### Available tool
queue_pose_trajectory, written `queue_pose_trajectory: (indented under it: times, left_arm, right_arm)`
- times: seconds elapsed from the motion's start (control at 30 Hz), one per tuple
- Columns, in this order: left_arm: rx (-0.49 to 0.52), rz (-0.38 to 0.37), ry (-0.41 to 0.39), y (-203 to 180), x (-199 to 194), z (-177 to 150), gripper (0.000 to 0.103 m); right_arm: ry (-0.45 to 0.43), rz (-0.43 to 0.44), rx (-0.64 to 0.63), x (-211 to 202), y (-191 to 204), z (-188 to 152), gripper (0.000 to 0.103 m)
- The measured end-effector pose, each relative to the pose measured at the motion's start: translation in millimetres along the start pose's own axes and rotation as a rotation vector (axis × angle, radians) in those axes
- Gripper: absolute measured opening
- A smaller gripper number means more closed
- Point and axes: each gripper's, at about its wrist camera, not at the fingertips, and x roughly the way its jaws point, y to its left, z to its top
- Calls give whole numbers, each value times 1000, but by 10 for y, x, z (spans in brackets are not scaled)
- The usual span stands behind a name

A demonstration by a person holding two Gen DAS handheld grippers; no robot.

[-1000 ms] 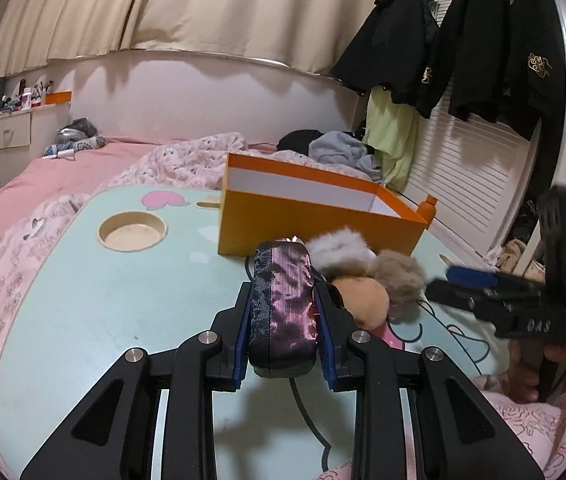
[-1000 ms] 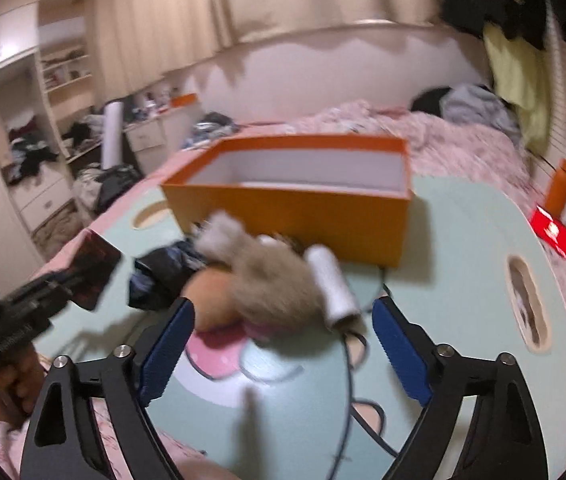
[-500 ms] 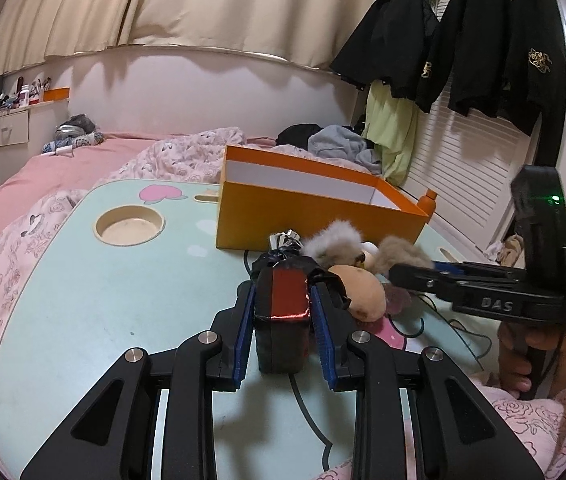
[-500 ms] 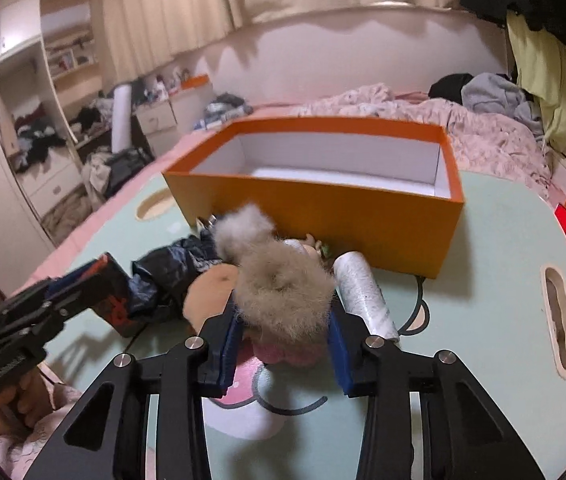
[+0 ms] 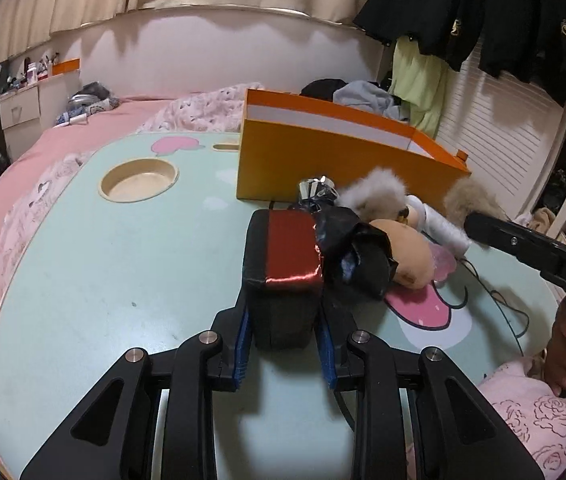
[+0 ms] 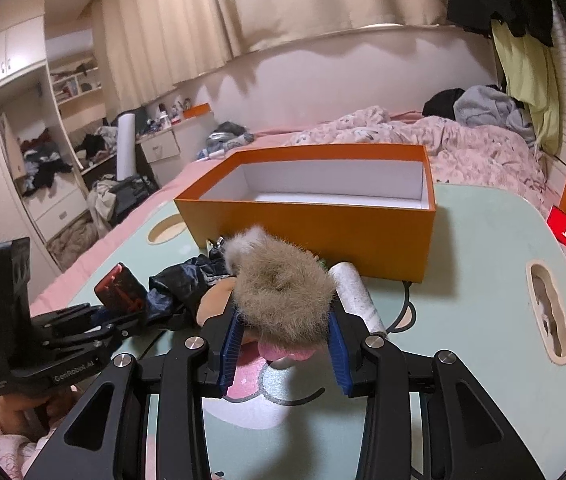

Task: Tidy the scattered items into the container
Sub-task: 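Lower the black case into the box with the left gripper while the right gripper carries the tan pompom in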

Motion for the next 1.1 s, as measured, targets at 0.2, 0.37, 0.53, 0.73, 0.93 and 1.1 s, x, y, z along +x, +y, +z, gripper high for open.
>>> queue_pose_trajectory:
  times: [0.2,0.37,0.53,0.73,0.93,1.1]
  left_arm:
    - [-8,-29,-67,31,-111,-12,29]
    - [24,-29,-130,-3,-297,78,29]
    - [49,-55,-173,-51,-385,355,29]
    - [93,-63,-240,-135,-409,881,29]
    - [126,-66,-243,-223,-142,1358,29]
    - [95,-86,-90,-184,507,1417,29]
  right_arm:
    - [-30,-5,-17,-64,35,-1,37]
    - [-47,-5,-32,-105,57,13,37]
    - [-64,20,-28,-116,49,142,37]
    - [-110,14,-52,-88,58,524,37]
    - [-111,-12,-41,175,-46,905,38]
    - [-19,-44,5,622,-231,933,38]
